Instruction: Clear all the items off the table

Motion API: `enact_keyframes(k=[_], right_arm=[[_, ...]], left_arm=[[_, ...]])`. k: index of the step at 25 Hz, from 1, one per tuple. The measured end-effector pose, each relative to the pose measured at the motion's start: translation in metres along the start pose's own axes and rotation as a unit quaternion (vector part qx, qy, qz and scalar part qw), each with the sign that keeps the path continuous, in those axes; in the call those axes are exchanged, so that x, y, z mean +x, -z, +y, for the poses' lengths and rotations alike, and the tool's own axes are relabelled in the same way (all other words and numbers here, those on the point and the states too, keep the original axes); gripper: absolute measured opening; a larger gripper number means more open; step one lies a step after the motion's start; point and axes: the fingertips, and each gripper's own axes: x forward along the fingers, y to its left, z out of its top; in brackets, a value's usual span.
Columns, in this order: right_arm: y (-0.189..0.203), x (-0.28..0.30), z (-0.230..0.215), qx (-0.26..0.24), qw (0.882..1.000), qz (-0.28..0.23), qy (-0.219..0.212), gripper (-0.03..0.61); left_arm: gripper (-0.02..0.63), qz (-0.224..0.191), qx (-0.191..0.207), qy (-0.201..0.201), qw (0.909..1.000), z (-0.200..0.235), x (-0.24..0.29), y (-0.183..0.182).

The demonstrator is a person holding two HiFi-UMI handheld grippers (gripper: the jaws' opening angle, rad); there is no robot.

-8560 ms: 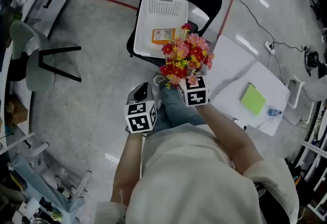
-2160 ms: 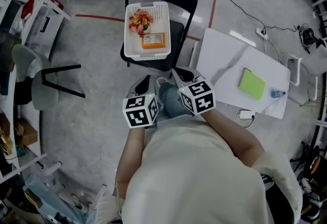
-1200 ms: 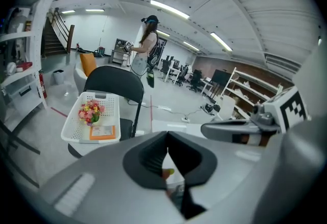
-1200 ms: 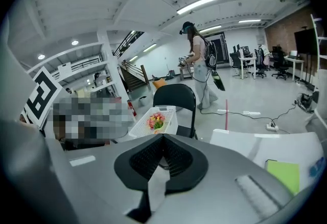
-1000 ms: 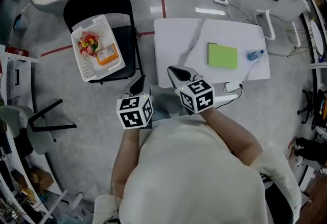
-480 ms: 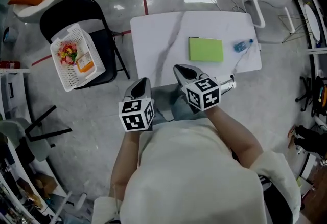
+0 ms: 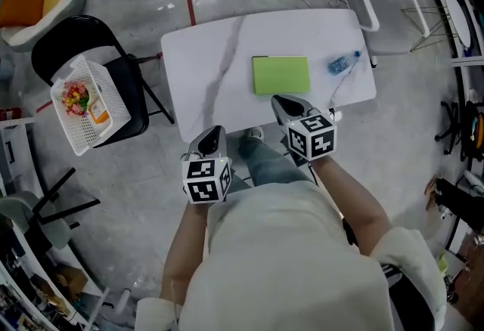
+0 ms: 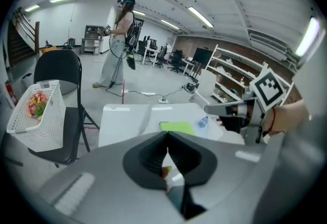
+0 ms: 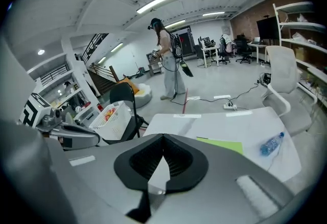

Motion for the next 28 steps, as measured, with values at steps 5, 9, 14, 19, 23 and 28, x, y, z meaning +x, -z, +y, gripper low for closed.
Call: enact_keyframes(k=[5,9,14,19,23,28], right_arm=[[0.013,0.006,-0.054,0.002,1.0,0.019,0.019,0.0],[0.026,0.014,-0.088,0.005,0.999,0.036,0.035,0.0],[0.05,0.039,-0.13,-0.002,0.996,0.06,0.064,0.0],[0.068,0.079,-0.18,0.003,0.994,0.082,0.077,0.023],[0.079,0.11,-0.219,0.027,0.993,0.077,0.09,0.068],[0.097,0.134,-0.265,0.065,0.988,0.086,0.114,0.109]], left_arm=[[0.009,0.02,0.001,0.002,0.9998,-0.022,0.034,0.011],[0.008,0.032,0.006,0.005,0.9995,-0.031,0.056,0.019],[0.008,0.051,0.015,0.01,0.9985,-0.033,0.086,0.035],[0.009,0.065,0.01,0.022,0.9976,-0.035,0.131,0.051],[0.009,0.073,0.016,0.029,0.9968,-0.033,0.168,0.06],[0.009,0.094,0.004,0.024,0.9953,-0.025,0.21,0.075]])
